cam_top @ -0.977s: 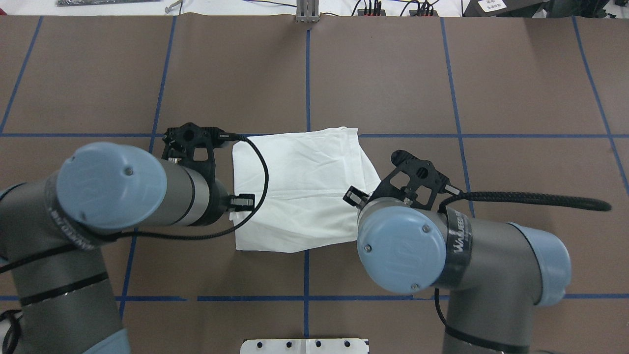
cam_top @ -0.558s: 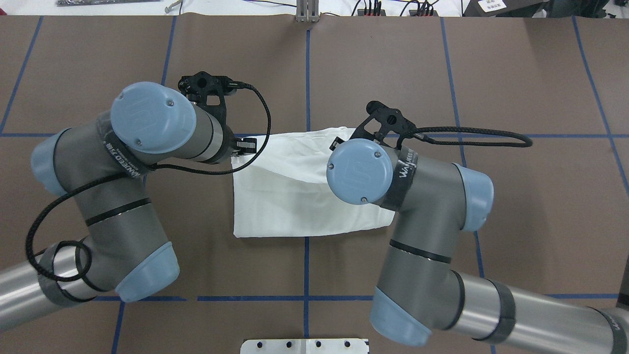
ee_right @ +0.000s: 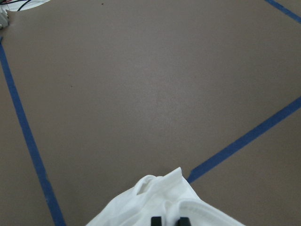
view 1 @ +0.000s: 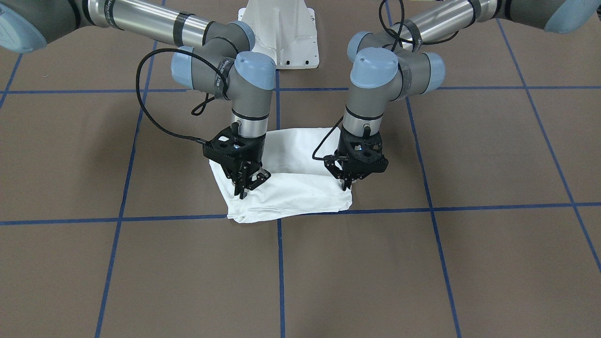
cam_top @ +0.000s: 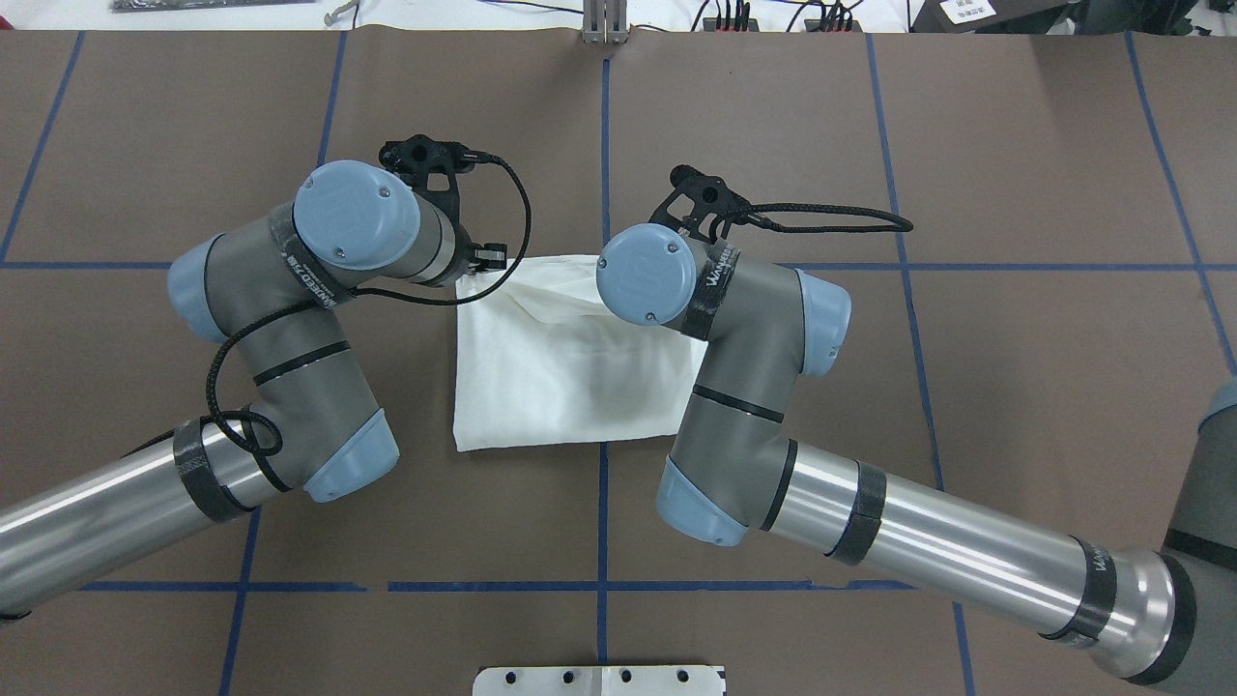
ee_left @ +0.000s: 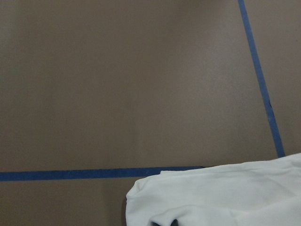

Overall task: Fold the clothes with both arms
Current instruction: 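Lift the near edge with both grippers and fold it away from the robot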

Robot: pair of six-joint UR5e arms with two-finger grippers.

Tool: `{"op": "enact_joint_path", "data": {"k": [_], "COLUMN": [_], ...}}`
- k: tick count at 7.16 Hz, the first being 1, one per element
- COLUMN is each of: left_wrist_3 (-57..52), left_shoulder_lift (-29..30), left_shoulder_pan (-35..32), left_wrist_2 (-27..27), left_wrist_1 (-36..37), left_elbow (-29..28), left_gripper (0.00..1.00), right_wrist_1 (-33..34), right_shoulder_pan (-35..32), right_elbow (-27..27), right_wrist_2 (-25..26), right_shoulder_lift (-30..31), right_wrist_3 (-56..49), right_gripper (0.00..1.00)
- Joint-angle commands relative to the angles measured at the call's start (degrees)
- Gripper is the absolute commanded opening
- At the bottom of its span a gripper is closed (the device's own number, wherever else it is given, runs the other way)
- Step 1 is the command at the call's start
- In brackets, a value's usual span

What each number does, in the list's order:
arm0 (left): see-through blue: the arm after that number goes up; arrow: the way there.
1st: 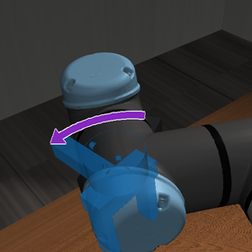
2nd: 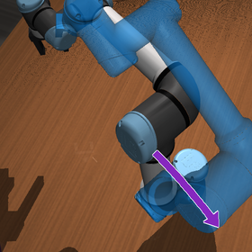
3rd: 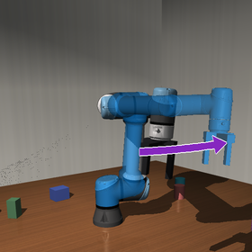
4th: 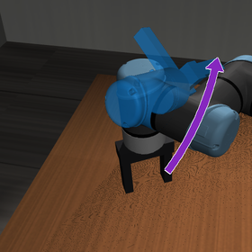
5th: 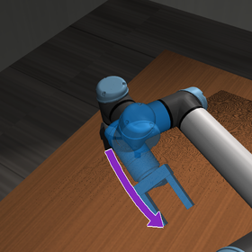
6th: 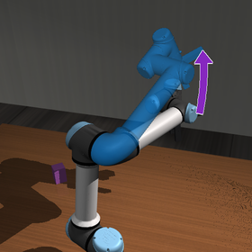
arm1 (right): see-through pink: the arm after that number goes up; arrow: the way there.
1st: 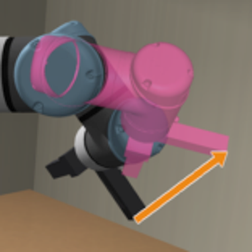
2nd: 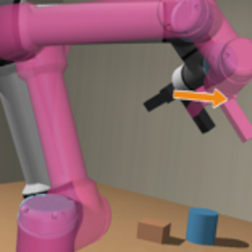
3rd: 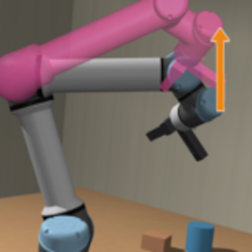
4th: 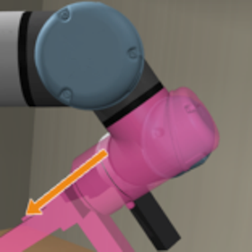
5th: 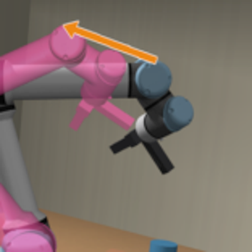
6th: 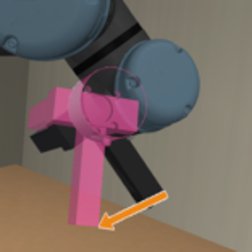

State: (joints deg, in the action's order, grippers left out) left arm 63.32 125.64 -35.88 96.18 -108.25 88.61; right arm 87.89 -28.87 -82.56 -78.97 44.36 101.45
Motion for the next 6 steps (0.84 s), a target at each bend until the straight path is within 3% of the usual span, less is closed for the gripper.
{"op": "enact_joint_path", "data": {"k": [1,2,4,6], "left_wrist_3": [-7.0,-8.5,-8.8,-7.8], "left_shoulder_lift": [-0.4,-0.6,-3.7,-4.0], "left_shoulder_pan": [-1.0,-1.1,-0.5,6.3], "left_wrist_2": [0.5,0.7,0.7,-1.8], "left_wrist_1": [-3.5,-3.5,-3.4,-3.1], "left_elbow": [-0.9,-0.2,4.4,3.8], "left_gripper": [1.0,1.0,1.0,1.0], "right_wrist_1": [-0.4,-0.3,-0.5,-0.5], "right_shoulder_pan": [-3.7,-5.9,-7.5,-7.4], "right_elbow": [0.1,-1.1,-5.9,-10.4], "right_wrist_2": [-7.5,-11.3,-14.0,-13.9], "right_shoulder_lift": [-0.5,-0.3,3.5,7.1], "right_wrist_3": [-4.3,-8.2,-13.2,-13.5], "right_gripper": [1.0,1.0,1.0,1.0]}}
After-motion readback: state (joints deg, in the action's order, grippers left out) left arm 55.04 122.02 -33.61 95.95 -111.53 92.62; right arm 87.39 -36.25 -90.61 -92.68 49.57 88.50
